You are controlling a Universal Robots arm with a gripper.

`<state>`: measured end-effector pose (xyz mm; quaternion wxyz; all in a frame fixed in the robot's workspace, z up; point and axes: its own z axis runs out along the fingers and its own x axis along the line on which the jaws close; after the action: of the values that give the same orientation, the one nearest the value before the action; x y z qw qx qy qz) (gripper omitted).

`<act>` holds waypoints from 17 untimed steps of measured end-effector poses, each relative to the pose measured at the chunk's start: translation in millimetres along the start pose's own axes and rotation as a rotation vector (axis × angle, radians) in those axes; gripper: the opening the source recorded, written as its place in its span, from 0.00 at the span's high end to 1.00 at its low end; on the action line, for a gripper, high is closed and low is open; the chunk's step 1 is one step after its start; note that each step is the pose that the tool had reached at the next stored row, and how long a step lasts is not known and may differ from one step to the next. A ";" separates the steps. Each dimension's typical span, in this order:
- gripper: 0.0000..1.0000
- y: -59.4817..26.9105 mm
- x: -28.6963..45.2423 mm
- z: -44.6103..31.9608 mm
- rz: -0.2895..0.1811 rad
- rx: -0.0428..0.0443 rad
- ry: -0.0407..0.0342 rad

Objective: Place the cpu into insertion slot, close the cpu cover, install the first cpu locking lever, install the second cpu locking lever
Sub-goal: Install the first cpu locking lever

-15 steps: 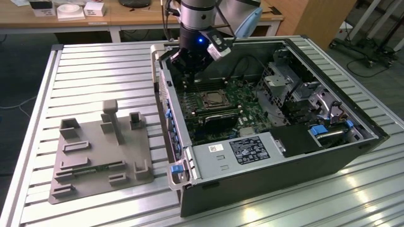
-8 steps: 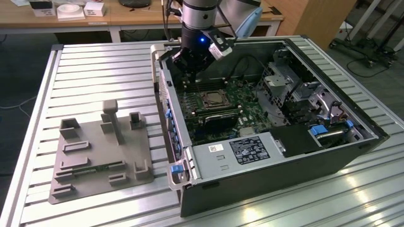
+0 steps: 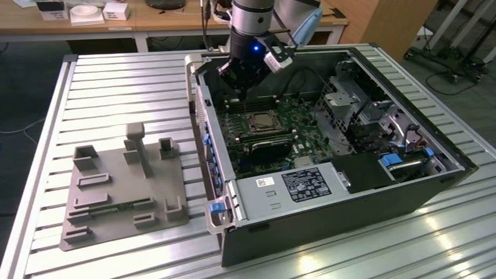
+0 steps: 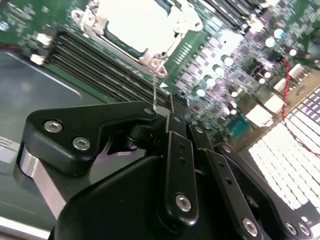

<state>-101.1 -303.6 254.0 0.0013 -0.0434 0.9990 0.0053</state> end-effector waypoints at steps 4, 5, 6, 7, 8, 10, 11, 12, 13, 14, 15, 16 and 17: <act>0.90 -0.4 -11.4 0.0 0.000 0.0000 0.0001; 0.90 -0.4 -13.9 0.0 0.000 0.0000 0.0000; 0.90 -0.5 -16.4 0.1 0.000 0.0000 0.0000; 0.90 -0.6 -18.8 0.1 0.000 0.0000 0.0000; 0.90 -0.6 -21.0 0.1 0.000 0.0000 0.0000; 0.90 -0.8 -25.1 0.1 0.000 0.0000 0.0000; 0.90 -0.9 -26.6 0.2 0.000 0.0000 0.0001; 0.90 -1.0 -27.7 0.2 0.000 0.0001 0.0001; 0.90 -1.1 -28.3 0.3 0.000 0.0000 0.0000; 0.90 -1.1 -28.3 0.4 0.000 0.0000 0.0000; 0.90 -1.1 -28.4 0.5 0.000 0.0001 0.0001; 0.90 -1.0 -28.4 0.7 0.000 0.0000 0.0001; 0.90 -1.1 -28.4 0.8 0.000 0.0001 0.0001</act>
<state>-72.7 -302.2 253.2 0.0012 -0.0434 0.9990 0.0052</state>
